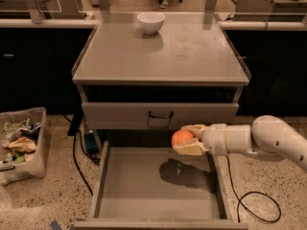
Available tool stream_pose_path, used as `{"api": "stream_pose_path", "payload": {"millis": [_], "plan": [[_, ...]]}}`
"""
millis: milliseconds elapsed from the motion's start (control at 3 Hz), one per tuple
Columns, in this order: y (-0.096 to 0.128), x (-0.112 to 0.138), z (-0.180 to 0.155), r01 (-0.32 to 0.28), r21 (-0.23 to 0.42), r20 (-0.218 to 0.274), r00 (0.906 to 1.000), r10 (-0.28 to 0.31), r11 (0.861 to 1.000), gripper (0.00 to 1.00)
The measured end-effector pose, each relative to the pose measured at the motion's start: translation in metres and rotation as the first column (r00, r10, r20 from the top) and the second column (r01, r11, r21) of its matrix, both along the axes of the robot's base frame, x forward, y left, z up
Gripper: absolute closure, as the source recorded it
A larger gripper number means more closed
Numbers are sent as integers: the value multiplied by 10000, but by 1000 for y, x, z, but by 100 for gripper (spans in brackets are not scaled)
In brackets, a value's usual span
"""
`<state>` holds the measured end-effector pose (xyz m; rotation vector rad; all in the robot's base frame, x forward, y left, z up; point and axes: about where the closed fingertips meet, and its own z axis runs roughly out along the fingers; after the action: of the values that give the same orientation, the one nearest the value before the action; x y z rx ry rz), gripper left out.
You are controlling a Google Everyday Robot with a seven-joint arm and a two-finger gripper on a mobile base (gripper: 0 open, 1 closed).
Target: Pick orange from middle drawer and place on counter
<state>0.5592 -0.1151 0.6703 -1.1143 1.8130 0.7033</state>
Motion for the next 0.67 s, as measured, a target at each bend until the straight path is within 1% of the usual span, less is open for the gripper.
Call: {"api": "stream_pose_path", "payload": {"millis": [333, 667], "plan": [[-20, 5, 68, -249, 1611, 625, 9979, 150, 9866, 100], [-41, 18, 147, -817, 2519, 1046, 9929, 568, 9643, 100]]}}
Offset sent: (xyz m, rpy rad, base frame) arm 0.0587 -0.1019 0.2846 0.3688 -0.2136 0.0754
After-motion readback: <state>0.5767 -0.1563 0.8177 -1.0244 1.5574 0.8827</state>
